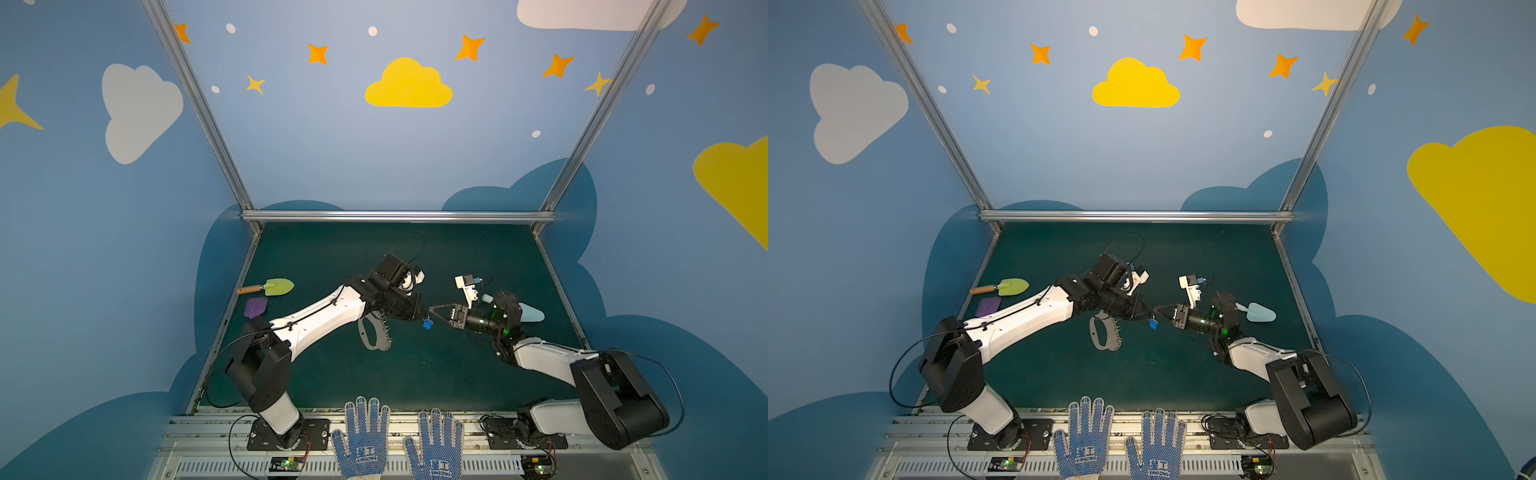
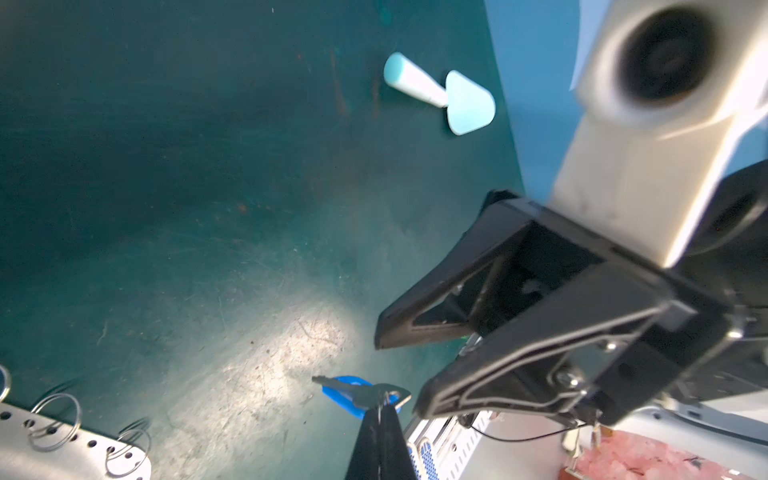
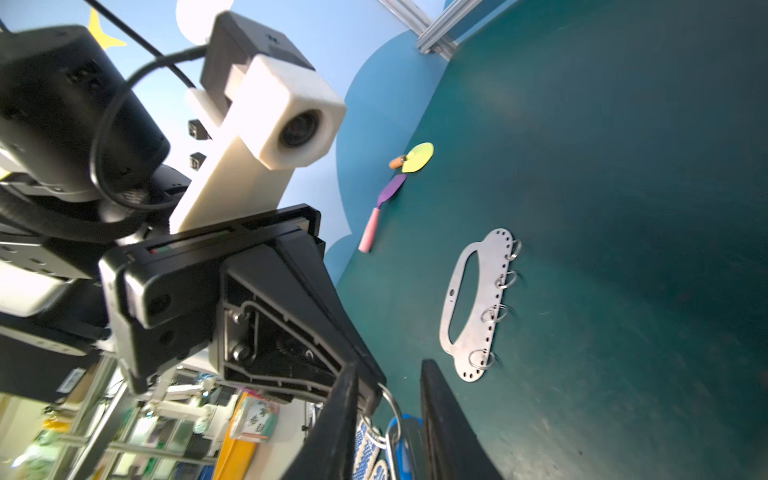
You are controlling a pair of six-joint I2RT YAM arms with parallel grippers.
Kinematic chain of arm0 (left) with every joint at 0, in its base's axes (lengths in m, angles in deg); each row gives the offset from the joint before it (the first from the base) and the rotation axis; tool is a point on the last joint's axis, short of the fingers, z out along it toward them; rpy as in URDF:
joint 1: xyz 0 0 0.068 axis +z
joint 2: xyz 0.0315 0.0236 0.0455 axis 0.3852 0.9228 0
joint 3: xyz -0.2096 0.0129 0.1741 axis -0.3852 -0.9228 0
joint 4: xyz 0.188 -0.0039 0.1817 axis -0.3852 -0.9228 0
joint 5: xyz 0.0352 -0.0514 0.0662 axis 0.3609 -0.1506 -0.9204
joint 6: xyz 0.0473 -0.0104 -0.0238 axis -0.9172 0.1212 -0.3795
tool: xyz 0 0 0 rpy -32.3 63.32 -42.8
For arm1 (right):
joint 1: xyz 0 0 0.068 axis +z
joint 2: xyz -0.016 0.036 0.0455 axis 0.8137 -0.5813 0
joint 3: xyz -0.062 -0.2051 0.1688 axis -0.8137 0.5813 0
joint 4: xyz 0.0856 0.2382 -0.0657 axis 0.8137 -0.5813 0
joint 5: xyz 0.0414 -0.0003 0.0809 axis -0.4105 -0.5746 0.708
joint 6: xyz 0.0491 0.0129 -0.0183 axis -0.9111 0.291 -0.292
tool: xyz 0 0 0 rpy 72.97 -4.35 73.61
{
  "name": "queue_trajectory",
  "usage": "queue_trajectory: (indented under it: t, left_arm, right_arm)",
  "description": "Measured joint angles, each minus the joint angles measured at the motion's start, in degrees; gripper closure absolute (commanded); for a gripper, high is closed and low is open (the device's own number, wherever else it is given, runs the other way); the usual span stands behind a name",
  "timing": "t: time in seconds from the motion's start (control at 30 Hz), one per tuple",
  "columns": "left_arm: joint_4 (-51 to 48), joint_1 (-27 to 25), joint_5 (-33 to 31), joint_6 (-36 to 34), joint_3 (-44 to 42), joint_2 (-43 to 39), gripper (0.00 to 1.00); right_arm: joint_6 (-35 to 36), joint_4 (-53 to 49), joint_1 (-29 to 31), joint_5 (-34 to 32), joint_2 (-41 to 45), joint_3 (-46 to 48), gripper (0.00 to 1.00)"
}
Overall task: Put the keys on the keyring
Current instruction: 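Close the right gripper on the key ring while the left gripper opens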
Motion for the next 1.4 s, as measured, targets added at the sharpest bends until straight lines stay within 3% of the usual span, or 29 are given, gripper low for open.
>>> queue_trajectory:
  t: [0.43,0.83,0.97,1.1,1.33,1.4]
  left_arm:
    - [7.0,2.7,2.1,3.6,-4.0,-4.6,0.96]
    - [9.3,2.7,3.3,4.9,-4.9,-5.0,0.96]
    - [9.3,2.9,3.3,4.9,-5.0,-5.4,0.96]
    - [9.6,3.1,3.3,5.0,-5.7,-6.3,0.96]
    - [9.7,3.6,3.3,4.9,-6.4,-7.1,0.96]
    - [9.7,3.6,3.3,4.9,-6.6,-7.1,0.96]
  right_arm:
    - [-10.3,16.7,0.2,6.8,-7.4,-0.3,0.69]
    - [-15.7,24.4,1.0,9.1,-11.3,-2.1,0.78]
    - [-16.6,25.1,1.2,9.4,-11.6,-2.4,0.85]
    - [-17.4,25.6,1.3,9.9,-11.7,-2.6,0.84]
    - [-19.0,26.2,1.4,10.8,-12.6,-3.3,0.93]
    - [-19.3,26.2,1.4,10.9,-12.8,-3.3,1.0]
